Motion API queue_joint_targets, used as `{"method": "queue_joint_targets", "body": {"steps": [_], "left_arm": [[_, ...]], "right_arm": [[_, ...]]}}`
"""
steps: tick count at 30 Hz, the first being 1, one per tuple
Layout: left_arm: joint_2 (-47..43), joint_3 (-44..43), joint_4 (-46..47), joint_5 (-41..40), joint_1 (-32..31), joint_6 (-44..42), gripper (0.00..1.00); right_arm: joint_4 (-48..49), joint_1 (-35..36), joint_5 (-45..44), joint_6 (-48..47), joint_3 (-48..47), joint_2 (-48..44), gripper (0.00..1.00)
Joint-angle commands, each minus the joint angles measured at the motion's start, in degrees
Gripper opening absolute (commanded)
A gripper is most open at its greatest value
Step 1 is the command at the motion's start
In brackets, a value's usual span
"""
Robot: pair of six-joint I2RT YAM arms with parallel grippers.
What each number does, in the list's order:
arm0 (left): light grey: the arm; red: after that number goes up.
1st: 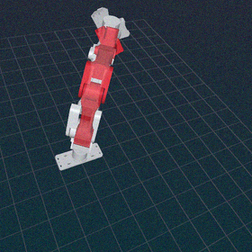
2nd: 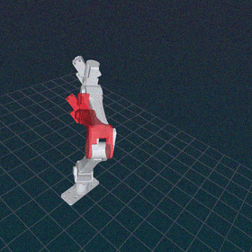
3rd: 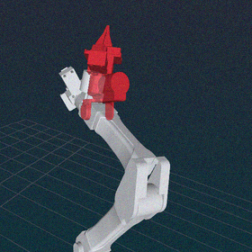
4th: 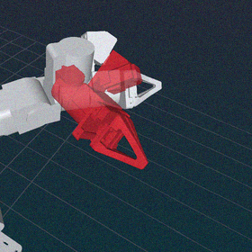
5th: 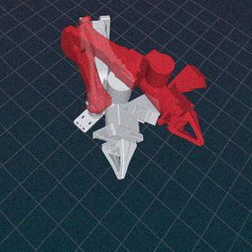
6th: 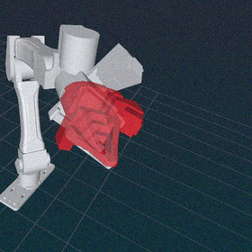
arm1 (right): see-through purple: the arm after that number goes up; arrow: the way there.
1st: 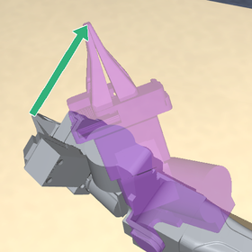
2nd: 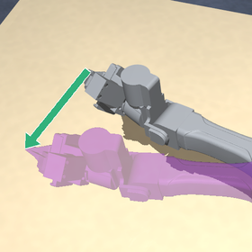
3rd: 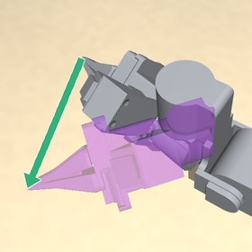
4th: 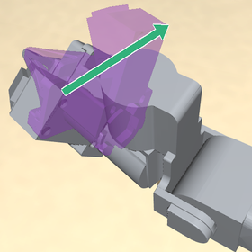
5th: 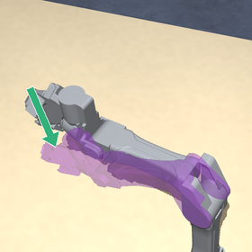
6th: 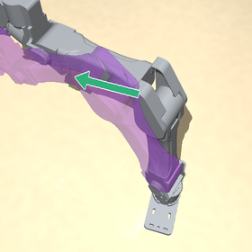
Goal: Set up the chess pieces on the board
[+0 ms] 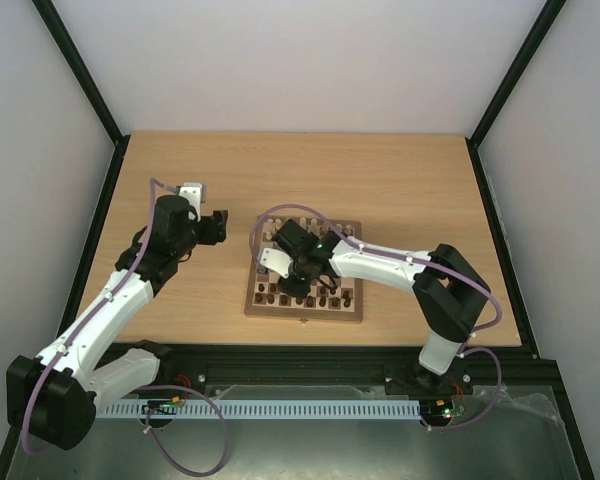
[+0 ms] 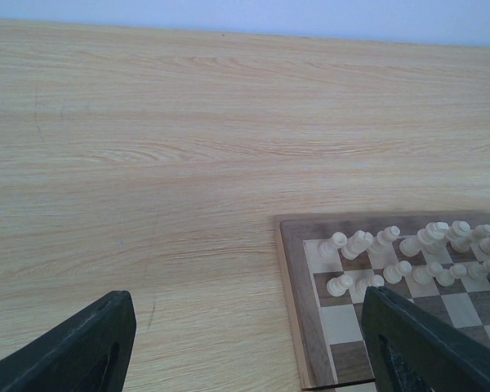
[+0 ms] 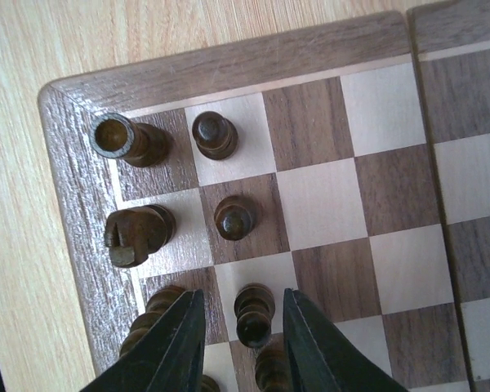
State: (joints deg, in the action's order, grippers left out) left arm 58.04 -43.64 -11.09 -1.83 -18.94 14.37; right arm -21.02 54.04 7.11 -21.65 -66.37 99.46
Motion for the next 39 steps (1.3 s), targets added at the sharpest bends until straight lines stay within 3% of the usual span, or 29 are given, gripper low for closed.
{"method": "queue_joint_targets", "body": {"steps": [1, 7, 16, 17, 18, 19, 24, 27, 31, 39], "left_arm": [[-0.11, 0.62, 0.11, -0.46, 0.38, -0.25, 0.79], [-0.01, 0.57, 0.02, -0.39, 0.33, -0.40, 0.79], [-0.47, 0.43, 0.36, 0.17, 0.31, -0.99, 0.82], [-0.56, 0.41, 0.37, 0.33, 0.27, -1.03, 0.83], [-0.71, 0.43, 0.48, 0.68, 0.17, -1.28, 0.94], [-0.92, 0.41, 0.65, 1.17, 0.10, -1.47, 0.98], [-2.46, -1.15, -0.25, -0.75, -2.34, -2.54, 0.99], [-2.52, -3.89, -2.85, -4.27, -5.71, -3.75, 0.99], [-2.35, -8.60, -6.95, -9.70, -9.74, -4.96, 0.99], [-3.21, -20.16, -12.69, -14.97, -9.98, -6.78, 0.99]], "right_arm": [[-3.17, 0.02, 1.66, 0.55, -3.03, -3.94, 0.28], [-4.18, -3.68, 3.73, 1.67, -4.10, -10.37, 0.32], [0.61, -19.55, 4.38, 6.10, 4.04, -27.90, 0.50], [1.75, -21.74, 4.33, 7.20, 5.38, -30.02, 0.52], [2.85, -23.86, 4.29, 8.29, 6.89, -31.75, 0.54], [3.96, -25.89, 4.28, 9.66, 8.19, -33.60, 0.56], [6.90, -36.11, 4.56, 17.36, 12.92, -38.82, 0.76], [7.62, -42.36, 5.57, 22.63, 13.86, -38.93, 1.00], [4.62, -49.14, 9.55, 25.57, 10.56, -36.98, 0.99], [0.02, -49.34, -3.89, 33.43, -3.32, -36.70, 0.99]]}}
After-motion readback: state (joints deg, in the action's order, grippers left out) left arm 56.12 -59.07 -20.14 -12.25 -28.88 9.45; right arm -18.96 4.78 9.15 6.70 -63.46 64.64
